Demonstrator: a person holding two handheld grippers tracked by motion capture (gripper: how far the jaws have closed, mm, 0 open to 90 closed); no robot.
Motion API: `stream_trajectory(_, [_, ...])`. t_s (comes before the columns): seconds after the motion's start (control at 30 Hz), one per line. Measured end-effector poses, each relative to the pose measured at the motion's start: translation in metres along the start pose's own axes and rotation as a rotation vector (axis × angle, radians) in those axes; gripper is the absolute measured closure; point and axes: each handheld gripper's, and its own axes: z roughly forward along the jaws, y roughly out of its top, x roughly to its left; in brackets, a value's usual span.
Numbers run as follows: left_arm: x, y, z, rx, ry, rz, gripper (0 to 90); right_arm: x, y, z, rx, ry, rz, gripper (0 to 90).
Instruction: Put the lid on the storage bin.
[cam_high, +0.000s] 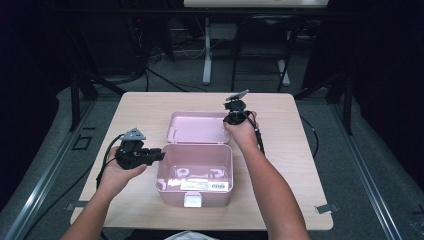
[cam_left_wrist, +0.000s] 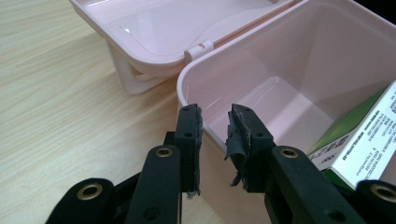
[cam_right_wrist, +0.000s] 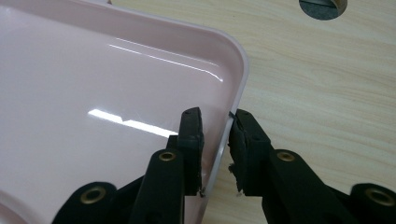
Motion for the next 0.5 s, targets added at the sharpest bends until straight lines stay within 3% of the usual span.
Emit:
stream_trajectory(0.13, [-0.0001, 0.0, 0.0001, -0.001, 0.001, 0.0, 73.3, -0.0035, 0.0008, -0.0015, 0.001, 0.011, 0.035, 79.5])
stream_trajectory(0.5, [-0.0001, 0.0001, 0.0, 0.001, 0.002, -0.001, 73.3, -0.0012, 0.0009, -0.0045, -0.007, -0.004, 0.02, 80.2])
